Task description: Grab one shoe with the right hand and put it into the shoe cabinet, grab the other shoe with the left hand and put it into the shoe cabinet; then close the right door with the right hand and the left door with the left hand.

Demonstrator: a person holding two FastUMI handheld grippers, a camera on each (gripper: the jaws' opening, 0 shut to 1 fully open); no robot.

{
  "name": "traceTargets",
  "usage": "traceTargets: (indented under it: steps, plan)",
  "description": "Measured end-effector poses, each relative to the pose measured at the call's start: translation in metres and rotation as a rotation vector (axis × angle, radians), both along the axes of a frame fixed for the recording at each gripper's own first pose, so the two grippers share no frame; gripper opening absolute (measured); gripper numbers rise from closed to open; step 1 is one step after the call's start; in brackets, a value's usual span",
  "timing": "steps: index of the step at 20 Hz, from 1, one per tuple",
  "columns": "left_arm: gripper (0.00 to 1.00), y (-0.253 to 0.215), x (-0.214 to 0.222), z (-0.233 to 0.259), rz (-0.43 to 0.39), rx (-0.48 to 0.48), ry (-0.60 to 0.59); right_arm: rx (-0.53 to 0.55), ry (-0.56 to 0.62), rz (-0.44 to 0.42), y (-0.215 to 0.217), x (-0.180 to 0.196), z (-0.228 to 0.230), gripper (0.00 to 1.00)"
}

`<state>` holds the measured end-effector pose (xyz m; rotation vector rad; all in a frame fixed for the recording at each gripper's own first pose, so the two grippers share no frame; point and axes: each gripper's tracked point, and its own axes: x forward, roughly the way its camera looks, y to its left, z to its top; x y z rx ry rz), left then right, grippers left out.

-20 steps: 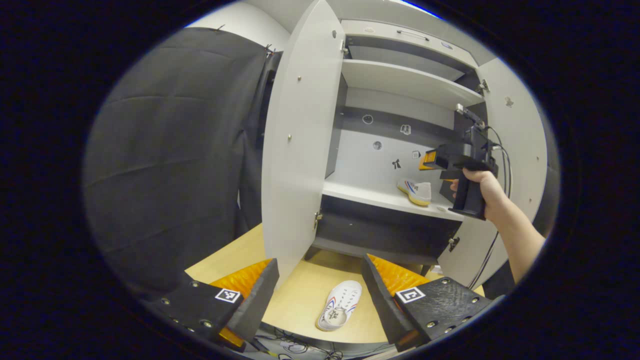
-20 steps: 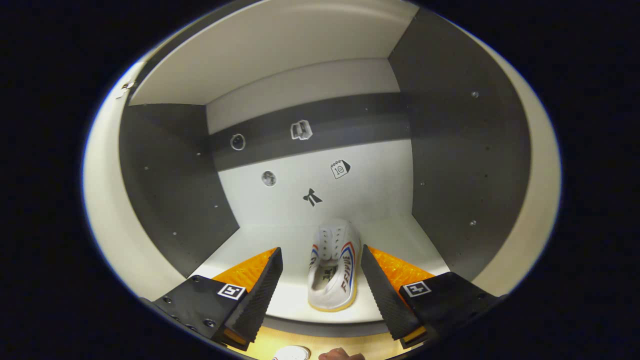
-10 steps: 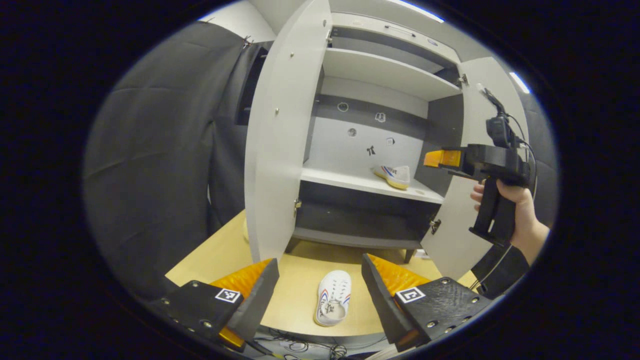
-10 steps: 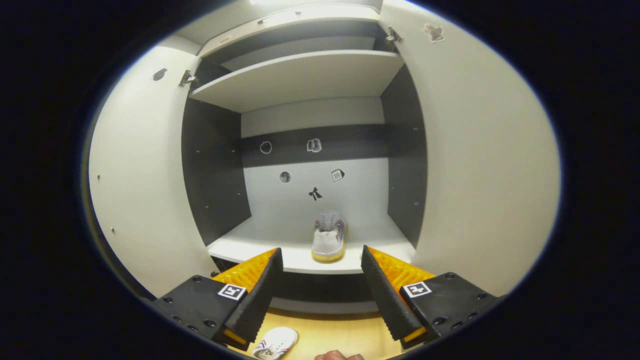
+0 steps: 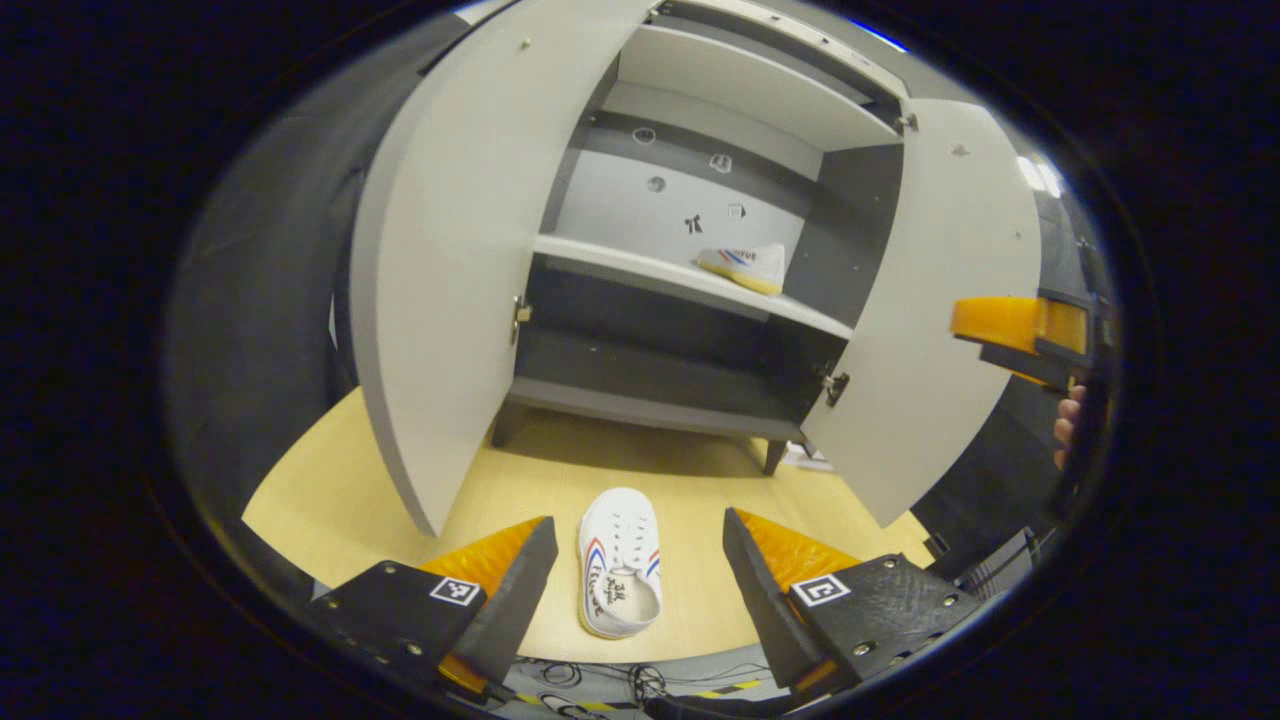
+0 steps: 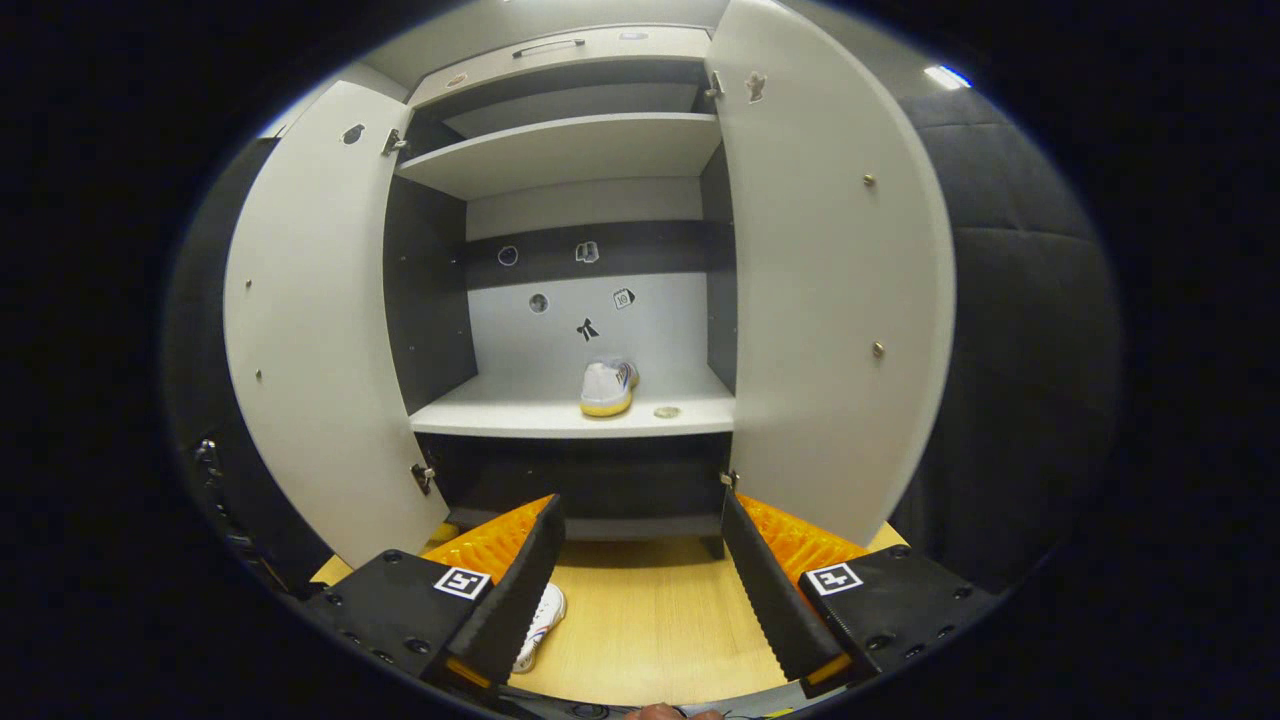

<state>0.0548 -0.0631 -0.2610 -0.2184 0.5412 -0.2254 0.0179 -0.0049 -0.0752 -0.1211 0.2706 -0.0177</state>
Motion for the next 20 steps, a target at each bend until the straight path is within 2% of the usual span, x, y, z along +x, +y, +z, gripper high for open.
traceTargets:
  steps: [3, 4, 5, 8, 13, 15, 16, 18, 19, 20]
  plan:
    - [0.98, -0.011, 0.01, -0.049, -0.032, 0.005, 0.101, -0.069, 0.03, -0.047, -0.02, -0.035, -0.015, 0.99]
    - [0.98, -0.014, 0.012, -0.064, -0.034, 0.002, 0.137, -0.073, 0.045, -0.061, -0.025, -0.046, -0.019, 0.93]
    - [0.94, -0.017, 0.016, -0.077, -0.035, -0.005, 0.164, -0.078, 0.056, -0.077, -0.032, -0.057, -0.022, 0.93]
    - [0.96, -0.015, 0.028, -0.11, -0.029, 0.012, 0.224, -0.08, 0.082, -0.156, -0.06, -0.085, -0.029, 1.0]
    - [0.94, 0.002, 0.053, -0.143, -0.009, 0.094, 0.254, -0.085, 0.068, -0.312, -0.112, -0.121, -0.027, 1.0]
    - [0.95, 0.002, 0.055, -0.155, -0.01, 0.097, 0.282, -0.08, 0.056, -0.371, -0.13, -0.13, -0.024, 1.0]
    - [0.94, 0.001, 0.056, -0.16, -0.008, 0.088, 0.301, -0.069, 0.05, -0.399, -0.138, -0.132, -0.021, 0.96]
    - [0.93, -0.004, 0.059, -0.165, -0.004, 0.074, 0.323, -0.056, 0.042, -0.453, -0.158, -0.135, -0.02, 1.0]
    - [0.8, -0.005, 0.061, -0.168, -0.004, 0.074, 0.335, -0.052, 0.036, -0.475, -0.166, -0.137, -0.019, 1.0]
    - [0.79, -0.007, 0.063, -0.171, -0.008, 0.077, 0.35, -0.051, 0.031, -0.492, -0.174, -0.137, -0.018, 0.96]
